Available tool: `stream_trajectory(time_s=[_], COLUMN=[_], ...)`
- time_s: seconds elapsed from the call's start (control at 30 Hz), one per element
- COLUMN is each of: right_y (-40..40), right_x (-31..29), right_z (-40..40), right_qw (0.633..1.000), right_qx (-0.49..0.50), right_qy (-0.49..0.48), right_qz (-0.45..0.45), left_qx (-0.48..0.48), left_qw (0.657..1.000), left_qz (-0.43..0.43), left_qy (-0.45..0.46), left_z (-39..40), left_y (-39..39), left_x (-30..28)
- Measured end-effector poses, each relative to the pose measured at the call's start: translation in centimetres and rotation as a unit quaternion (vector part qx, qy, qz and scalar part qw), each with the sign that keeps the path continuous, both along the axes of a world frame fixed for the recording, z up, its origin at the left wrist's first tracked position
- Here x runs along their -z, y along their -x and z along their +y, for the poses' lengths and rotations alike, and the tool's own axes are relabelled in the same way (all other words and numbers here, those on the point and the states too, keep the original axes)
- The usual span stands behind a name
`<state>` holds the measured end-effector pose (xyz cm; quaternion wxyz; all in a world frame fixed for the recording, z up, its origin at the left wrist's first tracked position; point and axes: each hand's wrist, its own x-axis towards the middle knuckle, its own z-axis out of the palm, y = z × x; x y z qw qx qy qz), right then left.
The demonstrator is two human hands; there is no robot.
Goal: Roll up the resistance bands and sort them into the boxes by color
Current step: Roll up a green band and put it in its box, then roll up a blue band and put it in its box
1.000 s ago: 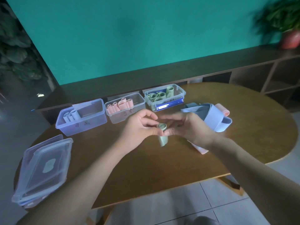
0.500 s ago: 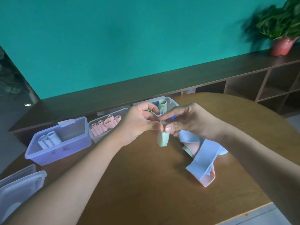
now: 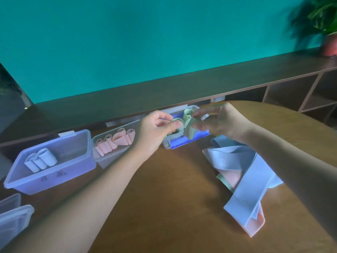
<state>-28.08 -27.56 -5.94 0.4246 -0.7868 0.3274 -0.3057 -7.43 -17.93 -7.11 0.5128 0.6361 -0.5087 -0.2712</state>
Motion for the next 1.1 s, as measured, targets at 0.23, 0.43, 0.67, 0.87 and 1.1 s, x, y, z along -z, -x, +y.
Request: stream_trajectory(time_s=[0.23,0.43,0.67,0.87,1.1], right_y=[-3.5,-5.7,-6.9,-7.5,-9.0], right_x=[2.5,3.7,5.0,4.8,5.3], right_z=[-6.4,-8.2,-8.9,-10.5,-11.0], right_qw=[0.987,0.975,0.964,0.958,0.947], right_qx=[0.114,0.075,0.053,0.004,0.007], right_qy=[0.092,0.106,0.076,0.000,-0.001], right_qz=[0.064,0.181,0.248,0.286,0.322], left_qx=[-0.070,-0.084,-0.079,-0.077,-0.064], left_qw=[0.984,0.976,0.974,0.972,0.973], left_qz=[-0.161,-0.195,-0.205,-0.216,-0.219], left_qy=[0.034,0.055,0.060,0.046,0.038], left_z=[-1.5,-2.9,-3.0,-2.8,-2.9], left_y=[-1.7,-2.3,-3.0,-3.5,-3.5], left_x=[3.0,4.3,4.9,5.0,5.3])
